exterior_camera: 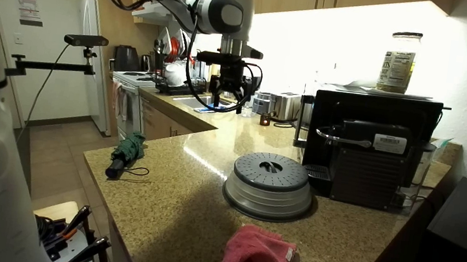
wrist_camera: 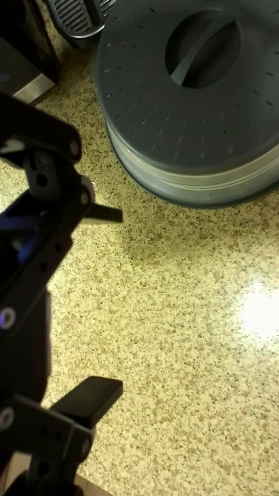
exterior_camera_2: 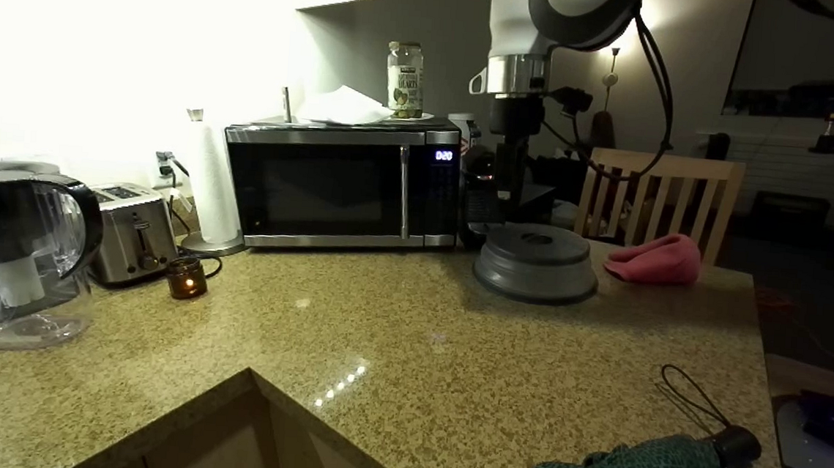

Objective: Pick up the pink cloth and put it on the left side of the counter

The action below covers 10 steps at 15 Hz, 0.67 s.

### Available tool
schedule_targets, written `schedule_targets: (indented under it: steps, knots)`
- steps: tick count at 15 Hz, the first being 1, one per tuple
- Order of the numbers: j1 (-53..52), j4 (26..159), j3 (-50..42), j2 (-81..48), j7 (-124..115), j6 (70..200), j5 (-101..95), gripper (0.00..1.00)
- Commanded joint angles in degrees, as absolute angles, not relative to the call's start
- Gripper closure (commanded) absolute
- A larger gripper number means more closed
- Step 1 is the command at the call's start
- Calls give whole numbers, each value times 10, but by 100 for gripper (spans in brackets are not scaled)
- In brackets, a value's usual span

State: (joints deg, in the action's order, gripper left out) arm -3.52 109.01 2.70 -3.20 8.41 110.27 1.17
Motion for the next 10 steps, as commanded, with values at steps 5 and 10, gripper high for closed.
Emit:
schedule_targets:
  steps: [5,10]
  knots:
    - [-26,1062,22,-41,69,1112,5,0]
    - [-27,1052,19,-35,74,1109,10,0]
